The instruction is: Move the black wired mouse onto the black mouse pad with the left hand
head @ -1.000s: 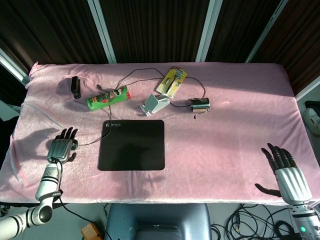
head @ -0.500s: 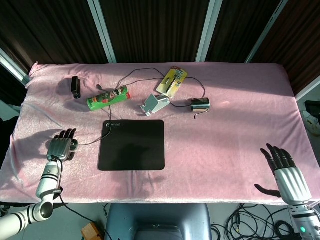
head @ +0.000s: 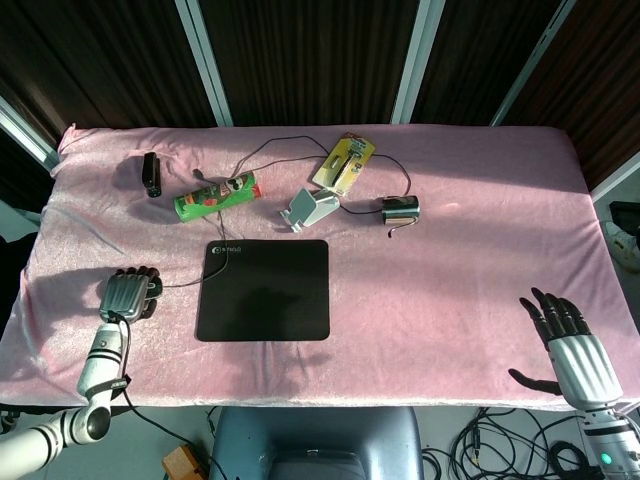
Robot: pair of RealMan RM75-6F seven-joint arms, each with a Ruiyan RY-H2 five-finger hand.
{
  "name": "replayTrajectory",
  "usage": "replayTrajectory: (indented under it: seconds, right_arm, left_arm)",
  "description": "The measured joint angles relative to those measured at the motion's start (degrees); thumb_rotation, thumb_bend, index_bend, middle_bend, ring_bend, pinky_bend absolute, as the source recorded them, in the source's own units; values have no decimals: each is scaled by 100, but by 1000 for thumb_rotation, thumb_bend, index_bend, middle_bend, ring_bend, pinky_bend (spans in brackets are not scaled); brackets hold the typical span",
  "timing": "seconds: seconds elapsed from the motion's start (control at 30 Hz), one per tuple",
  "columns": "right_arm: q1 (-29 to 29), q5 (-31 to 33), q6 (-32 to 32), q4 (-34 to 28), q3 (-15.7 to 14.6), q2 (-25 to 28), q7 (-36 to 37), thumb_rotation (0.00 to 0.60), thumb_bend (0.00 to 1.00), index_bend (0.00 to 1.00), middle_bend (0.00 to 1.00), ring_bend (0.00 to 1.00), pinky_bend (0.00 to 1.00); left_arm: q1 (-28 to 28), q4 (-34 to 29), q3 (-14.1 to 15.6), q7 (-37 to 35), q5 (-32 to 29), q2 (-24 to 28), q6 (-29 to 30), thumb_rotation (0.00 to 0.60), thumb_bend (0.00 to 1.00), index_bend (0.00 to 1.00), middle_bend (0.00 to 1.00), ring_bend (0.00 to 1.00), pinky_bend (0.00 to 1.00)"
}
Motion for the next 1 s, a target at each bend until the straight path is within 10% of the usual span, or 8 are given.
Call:
replayTrajectory:
  seconds: [0.7,1.0]
  right_arm:
    - [115,-179,-170,64,-101,67,64,600,221,0,0,0,210]
    - [168,-249,-247,81,-154,97,80,600,222,0,0,0,210]
  left_arm:
    - [-912,-1505,-611,1330,-253,-737,333,600,623,392,486,425,429]
    - [-1028,-1413,-558,1435,-381,-1239,546,600,393,17,33,58,205]
